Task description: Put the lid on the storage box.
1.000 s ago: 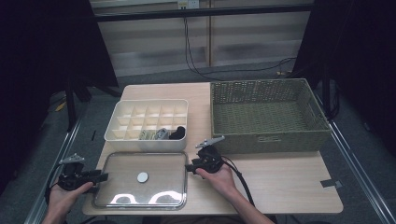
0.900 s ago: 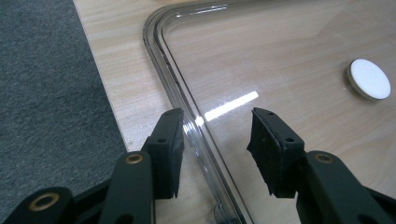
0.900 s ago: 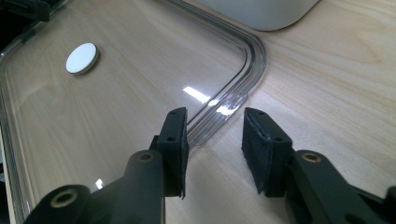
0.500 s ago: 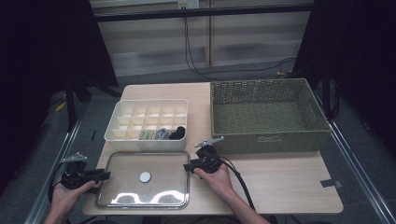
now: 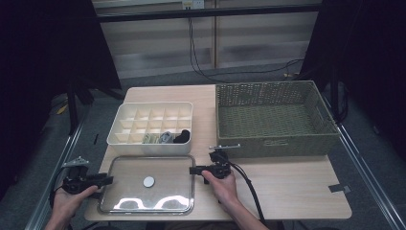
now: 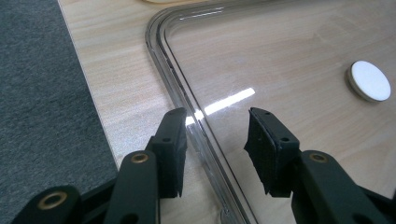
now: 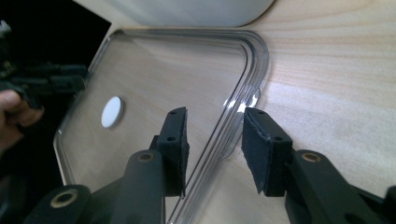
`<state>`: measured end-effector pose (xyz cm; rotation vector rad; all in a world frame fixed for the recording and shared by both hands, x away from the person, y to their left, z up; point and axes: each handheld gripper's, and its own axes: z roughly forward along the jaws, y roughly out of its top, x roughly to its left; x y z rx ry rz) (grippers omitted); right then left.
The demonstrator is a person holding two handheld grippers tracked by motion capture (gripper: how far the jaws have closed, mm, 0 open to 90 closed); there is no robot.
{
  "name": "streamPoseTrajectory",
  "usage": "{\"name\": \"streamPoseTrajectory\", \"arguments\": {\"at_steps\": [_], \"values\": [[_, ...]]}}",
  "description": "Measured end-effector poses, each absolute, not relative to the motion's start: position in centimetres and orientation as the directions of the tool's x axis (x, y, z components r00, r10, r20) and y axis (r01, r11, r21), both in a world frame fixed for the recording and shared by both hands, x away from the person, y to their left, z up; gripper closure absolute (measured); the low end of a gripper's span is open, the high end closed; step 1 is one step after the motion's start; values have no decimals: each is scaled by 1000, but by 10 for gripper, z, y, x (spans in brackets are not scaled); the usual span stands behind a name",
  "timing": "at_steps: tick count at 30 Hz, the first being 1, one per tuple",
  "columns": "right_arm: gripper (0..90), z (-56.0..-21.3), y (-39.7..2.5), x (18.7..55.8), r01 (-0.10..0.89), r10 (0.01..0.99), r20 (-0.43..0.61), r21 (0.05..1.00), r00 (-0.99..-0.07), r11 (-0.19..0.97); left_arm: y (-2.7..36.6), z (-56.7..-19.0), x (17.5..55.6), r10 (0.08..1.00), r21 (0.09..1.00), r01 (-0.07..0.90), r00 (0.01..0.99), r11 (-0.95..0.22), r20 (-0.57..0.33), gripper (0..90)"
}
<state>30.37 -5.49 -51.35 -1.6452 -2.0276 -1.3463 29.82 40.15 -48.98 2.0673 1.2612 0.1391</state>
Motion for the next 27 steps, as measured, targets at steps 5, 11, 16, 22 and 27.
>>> {"name": "streamPoseTrajectory", "arguments": {"at_steps": [5,11,16,22,27], "values": [[650,-518,-58,301,878,648,708,462,-282,-123,401,-489,299,813,606,739,527,-294,-248,571],[684,-525,-62,301,894,594,779,394,-200,-215,401,-488,300,810,593,743,533,-311,-243,557],[688,-528,-62,302,903,560,810,357,-172,-239,403,-488,300,813,593,748,525,-299,-252,555],[704,-532,-61,301,916,511,847,310,-145,-256,403,-487,302,799,585,747,542,-316,-260,555],[712,-526,-52,302,909,575,782,389,-239,-152,402,-488,301,810,597,747,526,-293,-260,553]]}}
